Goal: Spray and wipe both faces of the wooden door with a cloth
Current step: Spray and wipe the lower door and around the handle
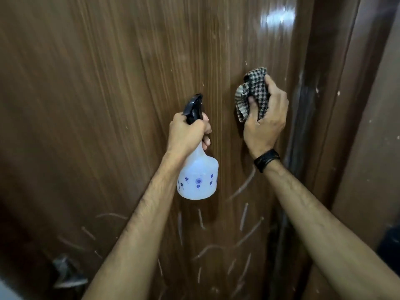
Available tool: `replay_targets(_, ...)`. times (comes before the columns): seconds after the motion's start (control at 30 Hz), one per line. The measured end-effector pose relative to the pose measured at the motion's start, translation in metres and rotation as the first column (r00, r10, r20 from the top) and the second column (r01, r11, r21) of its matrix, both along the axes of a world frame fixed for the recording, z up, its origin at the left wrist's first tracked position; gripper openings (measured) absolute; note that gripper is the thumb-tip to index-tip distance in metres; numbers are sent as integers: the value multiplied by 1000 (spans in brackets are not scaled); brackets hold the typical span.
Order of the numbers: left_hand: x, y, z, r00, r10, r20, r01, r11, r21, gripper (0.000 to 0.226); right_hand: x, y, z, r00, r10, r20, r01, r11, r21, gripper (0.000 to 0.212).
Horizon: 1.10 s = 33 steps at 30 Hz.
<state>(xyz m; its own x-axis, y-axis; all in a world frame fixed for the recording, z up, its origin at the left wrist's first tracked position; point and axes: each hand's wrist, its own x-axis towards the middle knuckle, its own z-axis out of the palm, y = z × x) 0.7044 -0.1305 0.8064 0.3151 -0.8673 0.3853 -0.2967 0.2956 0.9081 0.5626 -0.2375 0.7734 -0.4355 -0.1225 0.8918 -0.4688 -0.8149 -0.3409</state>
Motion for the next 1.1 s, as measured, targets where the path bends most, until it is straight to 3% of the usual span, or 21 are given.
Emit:
replay_targets(0.37, -53, -2, -186, 999, -34, -2, 33, 961, 274, 15, -48, 21, -174, 994, -85, 74, 60, 956, 289, 38)
replay_targets(0.67, -84, -14, -240, 1000, -23, 17, 14, 912, 409, 10, -48, 14, -232, 989, -25, -145, 84, 905, 416, 36)
replay_targets(0.83, -86, -12, -247, 999, 30, 38, -42, 928, 371, 13, -52, 6, -204, 981, -11, -194, 70, 951, 300, 41)
replay_targets(0.93, -80, -11, -255, 996, 74, 42, -83, 934, 348, 13, -52, -7, -201, 956, -72, -285, 143, 960, 239, 44)
replay_targets(1.1, -71, -3, -270, 996, 89, 22, -91, 940, 329, 17, -51, 0, -275, 838, -6, -546, 185, 944, 273, 69)
